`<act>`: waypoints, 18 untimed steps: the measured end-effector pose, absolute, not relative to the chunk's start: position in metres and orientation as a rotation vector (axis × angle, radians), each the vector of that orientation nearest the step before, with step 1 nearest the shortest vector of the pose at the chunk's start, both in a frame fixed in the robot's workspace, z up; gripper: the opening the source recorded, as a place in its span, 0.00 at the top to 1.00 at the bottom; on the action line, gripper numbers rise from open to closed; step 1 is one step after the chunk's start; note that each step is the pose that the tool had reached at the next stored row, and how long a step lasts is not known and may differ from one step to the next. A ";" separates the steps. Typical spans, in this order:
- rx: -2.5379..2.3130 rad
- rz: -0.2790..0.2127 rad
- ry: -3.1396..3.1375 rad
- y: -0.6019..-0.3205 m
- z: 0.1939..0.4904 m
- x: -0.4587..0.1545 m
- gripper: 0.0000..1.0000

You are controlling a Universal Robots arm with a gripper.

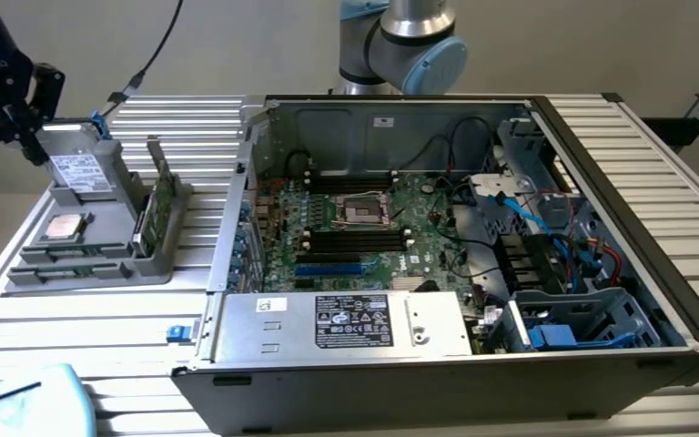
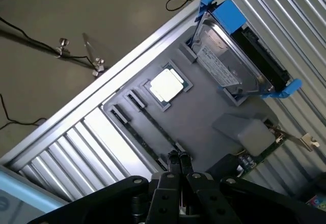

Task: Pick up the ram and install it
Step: 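Pick up the ram and move it above insertion slot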

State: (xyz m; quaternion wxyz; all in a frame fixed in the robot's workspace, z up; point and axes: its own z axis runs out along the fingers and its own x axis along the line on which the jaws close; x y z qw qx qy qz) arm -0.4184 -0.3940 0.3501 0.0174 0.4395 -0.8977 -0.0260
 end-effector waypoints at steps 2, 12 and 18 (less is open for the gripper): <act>1.416 -0.080 -2.763 -0.394 0.349 -0.418 0.90; 1.660 -0.074 -2.619 -0.394 0.346 -0.418 0.90; 1.799 -0.071 -2.522 -0.394 0.343 -0.418 0.90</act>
